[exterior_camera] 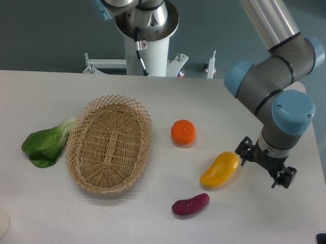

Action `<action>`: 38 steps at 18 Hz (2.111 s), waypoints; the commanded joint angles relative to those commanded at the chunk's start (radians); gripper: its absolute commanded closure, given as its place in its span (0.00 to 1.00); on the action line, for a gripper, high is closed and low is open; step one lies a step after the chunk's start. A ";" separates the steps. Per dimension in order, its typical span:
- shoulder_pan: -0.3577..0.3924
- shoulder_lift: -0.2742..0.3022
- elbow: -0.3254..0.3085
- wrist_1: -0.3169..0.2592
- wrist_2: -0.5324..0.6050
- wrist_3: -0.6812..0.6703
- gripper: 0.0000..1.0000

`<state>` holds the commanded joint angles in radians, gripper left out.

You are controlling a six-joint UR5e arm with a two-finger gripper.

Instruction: Pick up the mango from the table

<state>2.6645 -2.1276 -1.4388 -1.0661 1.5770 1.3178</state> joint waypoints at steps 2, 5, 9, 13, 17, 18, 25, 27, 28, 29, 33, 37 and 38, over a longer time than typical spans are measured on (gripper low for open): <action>0.005 0.014 -0.043 0.009 -0.012 -0.020 0.00; 0.000 0.017 -0.051 0.008 -0.034 -0.047 0.00; -0.038 0.009 -0.058 0.009 -0.023 -0.065 0.00; -0.074 0.005 -0.071 0.008 -0.018 -0.065 0.00; -0.091 0.003 -0.103 0.012 -0.020 -0.066 0.00; -0.094 0.003 -0.104 0.014 -0.020 -0.066 0.00; -0.101 -0.018 -0.117 0.026 -0.015 -0.065 0.00; -0.103 -0.020 -0.130 0.053 -0.009 -0.065 0.00; -0.103 -0.020 -0.141 0.066 -0.003 -0.065 0.00; -0.104 -0.020 -0.152 0.078 0.011 -0.065 0.00; -0.113 -0.029 -0.160 0.097 0.066 -0.065 0.00; -0.120 -0.032 -0.163 0.097 0.087 -0.065 0.00; -0.120 -0.032 -0.163 0.097 0.100 -0.065 0.00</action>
<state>2.5449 -2.1598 -1.6015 -0.9695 1.6765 1.2533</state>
